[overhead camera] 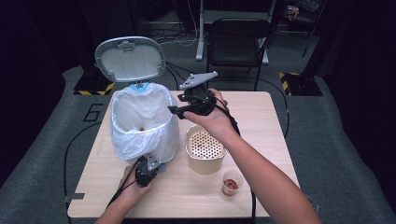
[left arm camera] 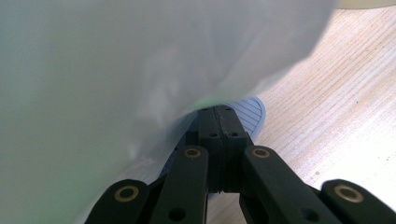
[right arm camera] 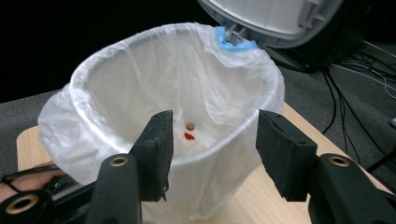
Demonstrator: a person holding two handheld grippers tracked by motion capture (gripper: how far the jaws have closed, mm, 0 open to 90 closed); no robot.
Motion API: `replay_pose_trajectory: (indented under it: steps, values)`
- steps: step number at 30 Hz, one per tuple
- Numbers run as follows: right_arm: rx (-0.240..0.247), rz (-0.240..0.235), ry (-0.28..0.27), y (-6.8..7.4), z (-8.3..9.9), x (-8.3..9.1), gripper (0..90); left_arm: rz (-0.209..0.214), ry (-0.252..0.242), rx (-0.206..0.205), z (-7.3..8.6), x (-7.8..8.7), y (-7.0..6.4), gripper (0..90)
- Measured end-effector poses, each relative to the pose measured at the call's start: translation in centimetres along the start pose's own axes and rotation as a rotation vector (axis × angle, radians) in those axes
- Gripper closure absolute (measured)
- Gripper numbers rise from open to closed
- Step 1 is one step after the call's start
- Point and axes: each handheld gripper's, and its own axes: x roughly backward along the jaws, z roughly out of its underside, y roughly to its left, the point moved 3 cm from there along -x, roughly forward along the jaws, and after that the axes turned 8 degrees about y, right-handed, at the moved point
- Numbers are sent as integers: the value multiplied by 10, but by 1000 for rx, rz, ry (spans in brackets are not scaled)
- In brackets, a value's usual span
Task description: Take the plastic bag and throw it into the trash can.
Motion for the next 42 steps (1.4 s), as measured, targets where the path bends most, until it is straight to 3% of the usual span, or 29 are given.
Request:
replay_pose_trajectory:
  steps: [4, 10, 16, 26, 32, 38, 42]
  values:
    - [0, 24, 12, -10, 14, 5, 476, -2, 0, -4, 0, 0, 0, 900]
    - [-45, 49, -5, -25, 34, 11, 474, 11, -5, 16, 0, -1, -1, 900]
    - [-58, 92, 28, -37, 54, 14, 495, 12, -4, 17, 0, -1, -1, 900]
    - [-98, 119, 62, -60, 92, 7, 552, 14, -6, 16, 0, -1, -1, 900]
    - [-149, 124, 91, -73, 117, 1, 585, 14, -5, 13, 0, -1, -1, 900]
    - [-198, 162, 119, -86, 144, -8, 583, 20, 1, 10, 0, 0, -1, 900]
    - [-220, 157, 134, -91, 156, -13, 617, 20, 0, 14, 0, 0, -1, 900]
